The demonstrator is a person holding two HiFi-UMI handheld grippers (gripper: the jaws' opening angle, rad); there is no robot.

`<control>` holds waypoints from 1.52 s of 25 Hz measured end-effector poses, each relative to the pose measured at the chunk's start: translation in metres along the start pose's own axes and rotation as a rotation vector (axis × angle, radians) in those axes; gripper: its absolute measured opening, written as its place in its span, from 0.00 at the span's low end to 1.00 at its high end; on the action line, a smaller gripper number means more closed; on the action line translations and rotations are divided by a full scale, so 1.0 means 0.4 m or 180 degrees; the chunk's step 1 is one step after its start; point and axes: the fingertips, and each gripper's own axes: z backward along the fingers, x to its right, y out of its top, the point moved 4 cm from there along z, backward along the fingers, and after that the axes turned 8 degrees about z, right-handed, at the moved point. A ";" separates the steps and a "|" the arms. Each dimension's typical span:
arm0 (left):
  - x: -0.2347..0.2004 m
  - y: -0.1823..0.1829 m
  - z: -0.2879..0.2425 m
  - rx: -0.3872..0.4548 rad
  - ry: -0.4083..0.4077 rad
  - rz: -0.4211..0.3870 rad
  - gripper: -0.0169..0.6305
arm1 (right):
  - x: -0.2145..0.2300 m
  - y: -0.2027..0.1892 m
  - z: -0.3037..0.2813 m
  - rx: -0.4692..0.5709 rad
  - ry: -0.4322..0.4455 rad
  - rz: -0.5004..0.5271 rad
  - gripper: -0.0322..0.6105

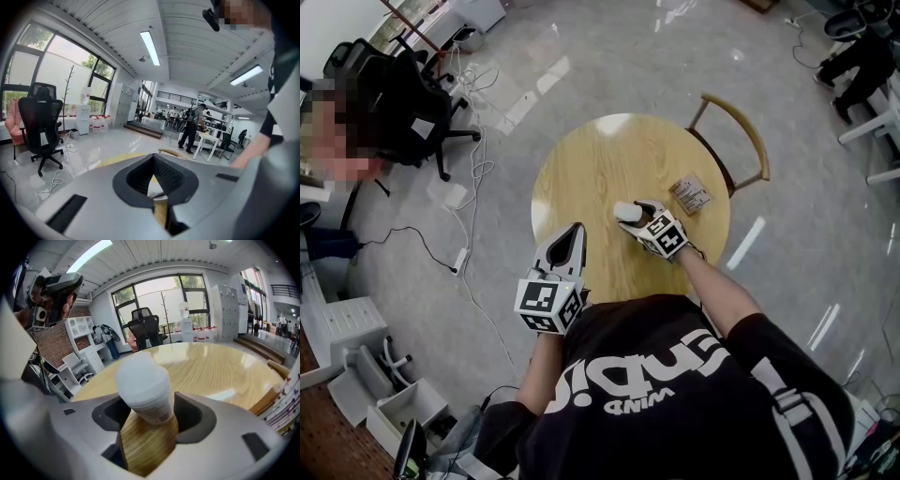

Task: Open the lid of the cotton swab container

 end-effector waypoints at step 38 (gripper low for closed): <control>0.021 -0.016 -0.008 0.0010 -0.0125 0.0035 0.04 | -0.026 0.083 0.134 0.0444 0.0000 0.0149 0.42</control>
